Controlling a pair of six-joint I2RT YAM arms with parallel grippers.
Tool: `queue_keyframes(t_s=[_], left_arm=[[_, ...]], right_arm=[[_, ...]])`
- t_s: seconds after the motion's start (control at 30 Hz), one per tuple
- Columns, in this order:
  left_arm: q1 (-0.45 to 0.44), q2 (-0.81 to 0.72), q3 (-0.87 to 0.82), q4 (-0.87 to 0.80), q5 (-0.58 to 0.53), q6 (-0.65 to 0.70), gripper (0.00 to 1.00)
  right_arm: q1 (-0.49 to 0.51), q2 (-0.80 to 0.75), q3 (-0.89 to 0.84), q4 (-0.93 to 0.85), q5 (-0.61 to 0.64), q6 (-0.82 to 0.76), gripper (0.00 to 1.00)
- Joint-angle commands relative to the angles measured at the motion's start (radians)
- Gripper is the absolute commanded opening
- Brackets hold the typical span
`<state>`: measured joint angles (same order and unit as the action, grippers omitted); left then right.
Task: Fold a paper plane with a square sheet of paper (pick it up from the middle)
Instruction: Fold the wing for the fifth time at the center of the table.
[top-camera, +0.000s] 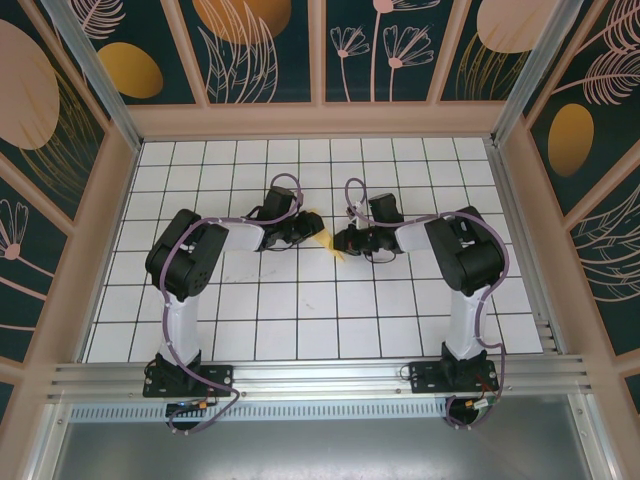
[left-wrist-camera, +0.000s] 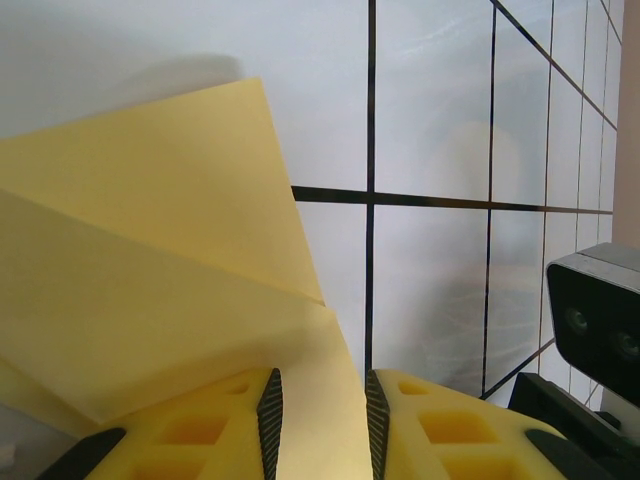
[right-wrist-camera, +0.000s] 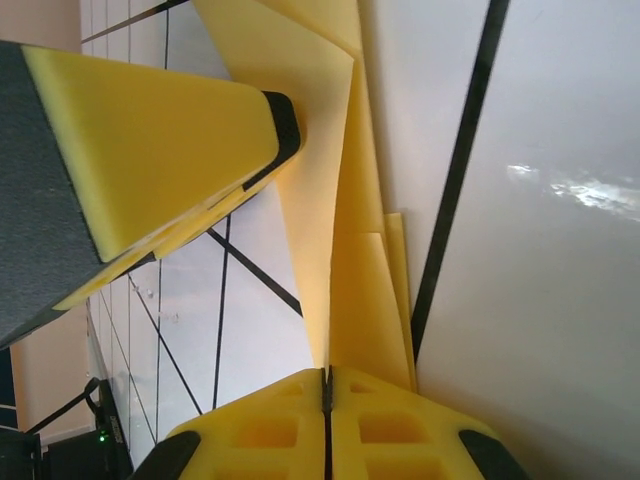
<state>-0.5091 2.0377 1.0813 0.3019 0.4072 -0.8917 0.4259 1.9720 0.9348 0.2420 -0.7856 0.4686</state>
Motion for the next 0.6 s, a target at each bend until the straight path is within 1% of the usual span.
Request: queue_keyframes(t_s=[0.0,0.1,0.2,0.33,0.47,0.57], left_arm=[[0.006,0.038,-0.008,-0.073,-0.065,0.005,0.31],[0.007,0.040,-0.005,-0.078,-0.071,0.003,0.31],[0.007,0.043,-0.003,-0.085,-0.074,0.003,0.31],[0.008,0.048,0.004,-0.097,-0.076,0.006,0.31],[0.007,0.050,0.009,-0.106,-0.075,0.011,0.31],[0.008,0.052,0.012,-0.111,-0.076,0.013,0.30]], right_arm=[[-0.009,0.025,-0.011,-0.077,0.020,-0.018,0.05],[-0.015,0.029,-0.001,-0.091,0.025,-0.015,0.05],[-0.018,-0.002,-0.003,-0.094,0.008,-0.036,0.10],[-0.018,-0.042,-0.002,-0.135,-0.012,-0.117,0.15],[-0.018,-0.061,-0.008,-0.181,-0.004,-0.207,0.15],[-0.017,-0.067,-0.012,-0.193,0.006,-0.243,0.15]])
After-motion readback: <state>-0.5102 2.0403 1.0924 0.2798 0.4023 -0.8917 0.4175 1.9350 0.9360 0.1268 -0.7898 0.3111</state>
